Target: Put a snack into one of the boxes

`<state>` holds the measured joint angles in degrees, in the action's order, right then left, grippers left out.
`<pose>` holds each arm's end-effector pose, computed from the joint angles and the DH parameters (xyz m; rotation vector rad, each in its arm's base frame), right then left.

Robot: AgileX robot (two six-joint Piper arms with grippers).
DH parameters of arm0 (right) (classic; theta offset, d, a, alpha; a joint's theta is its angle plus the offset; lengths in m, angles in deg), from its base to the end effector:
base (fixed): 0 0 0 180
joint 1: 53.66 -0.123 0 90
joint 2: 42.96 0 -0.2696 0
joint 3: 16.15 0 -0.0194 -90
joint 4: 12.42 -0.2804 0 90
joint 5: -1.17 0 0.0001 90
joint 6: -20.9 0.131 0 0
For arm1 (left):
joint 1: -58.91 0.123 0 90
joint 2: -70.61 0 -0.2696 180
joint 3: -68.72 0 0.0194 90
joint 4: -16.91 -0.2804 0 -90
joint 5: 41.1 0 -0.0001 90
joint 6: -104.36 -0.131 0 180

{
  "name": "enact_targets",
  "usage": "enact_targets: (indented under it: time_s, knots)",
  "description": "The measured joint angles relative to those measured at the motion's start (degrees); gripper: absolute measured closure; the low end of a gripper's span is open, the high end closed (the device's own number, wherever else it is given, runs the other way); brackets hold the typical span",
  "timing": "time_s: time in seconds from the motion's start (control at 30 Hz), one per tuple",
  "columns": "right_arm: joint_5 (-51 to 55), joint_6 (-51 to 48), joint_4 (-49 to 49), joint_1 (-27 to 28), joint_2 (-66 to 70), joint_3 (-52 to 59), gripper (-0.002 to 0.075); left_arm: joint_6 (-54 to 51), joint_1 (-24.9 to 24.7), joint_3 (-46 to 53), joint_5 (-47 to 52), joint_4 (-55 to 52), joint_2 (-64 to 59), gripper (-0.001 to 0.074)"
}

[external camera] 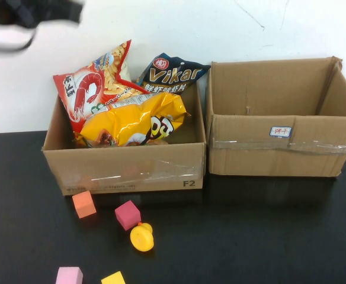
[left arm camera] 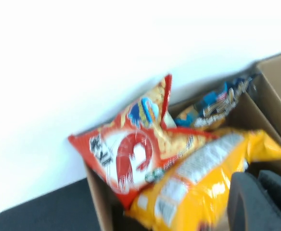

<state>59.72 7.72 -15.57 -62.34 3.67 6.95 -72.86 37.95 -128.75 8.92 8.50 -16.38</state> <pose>0.1710 0.0323 0.3532 -0.4177 2.1982 0.0254 0.3370 -0.1134 0.4448 0.3579 2.0474 -0.0785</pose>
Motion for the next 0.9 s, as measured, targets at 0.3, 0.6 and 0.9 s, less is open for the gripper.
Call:
enact_targets:
  time_s: [0.3,0.6,0.9]
  knots:
    - [-15.62,9.07,6.28,0.0,-14.75,22.25,0.072,-3.17,0.0,35.29,-16.41,3.6,25.08,0.0734]
    - [-22.2,0.84,-2.57,0.0,-18.72,29.99,0.072,-5.87,0.0,62.45,-33.02,5.0,47.33,0.0736]
    - [-23.27,-6.17,-8.27,0.0,-18.72,29.99,0.0722,-7.47,0.0,69.84,-33.76,5.0,53.59,0.0736]
